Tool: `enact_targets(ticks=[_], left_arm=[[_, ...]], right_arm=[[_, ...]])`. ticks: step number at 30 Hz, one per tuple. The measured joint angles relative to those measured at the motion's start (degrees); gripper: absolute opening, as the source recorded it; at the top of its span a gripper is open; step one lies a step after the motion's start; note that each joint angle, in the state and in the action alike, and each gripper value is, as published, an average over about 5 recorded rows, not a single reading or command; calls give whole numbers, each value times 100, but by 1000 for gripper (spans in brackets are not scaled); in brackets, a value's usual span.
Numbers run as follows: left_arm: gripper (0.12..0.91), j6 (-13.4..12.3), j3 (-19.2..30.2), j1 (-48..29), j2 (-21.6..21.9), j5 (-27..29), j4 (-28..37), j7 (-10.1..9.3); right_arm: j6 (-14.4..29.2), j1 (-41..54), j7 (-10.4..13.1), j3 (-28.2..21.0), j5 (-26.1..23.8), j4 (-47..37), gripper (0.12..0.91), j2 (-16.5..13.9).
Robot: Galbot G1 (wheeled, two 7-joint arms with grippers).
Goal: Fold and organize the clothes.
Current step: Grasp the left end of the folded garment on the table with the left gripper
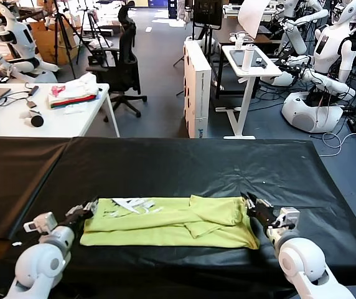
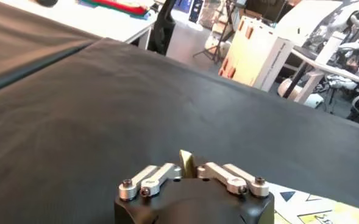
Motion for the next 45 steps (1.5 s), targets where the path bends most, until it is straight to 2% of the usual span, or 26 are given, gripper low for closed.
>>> enact_targets(ticks=[2,3,6,12,14,18,26,45], left_arm=[[857,110,-83,67,93,-253,-57,65],[882,187,-133,108,159,-408,-92,130],[904,470,-341,269,438,-1004,-202,375],[907,1364,-1011,651,1162,-2572,-200,849],[907,1480,-1190,733,1388,-2808,-119,1038],[907,1516,-1342,799,1763,-2823,90,1347],[907,1517,-1259,909,1983,-2674,344,1663],[907,1515,-941,944,1683,-2470,395,1855]], right_arm=[[497,-208,-236,69,-145,69,884,-102],[743,-334,-346,113,-206,109,896,-157],[1456,-780,-652,289,-386,248,905,-307],[2759,-1765,-1211,785,-745,459,907,-406],[3123,-2073,-1334,932,-876,492,907,-385],[3621,-2626,-1415,1120,-1058,523,907,-270],[3768,-3036,-1379,1243,-1139,434,907,-133],[3709,-3007,-1355,1199,-1129,309,907,-102]])
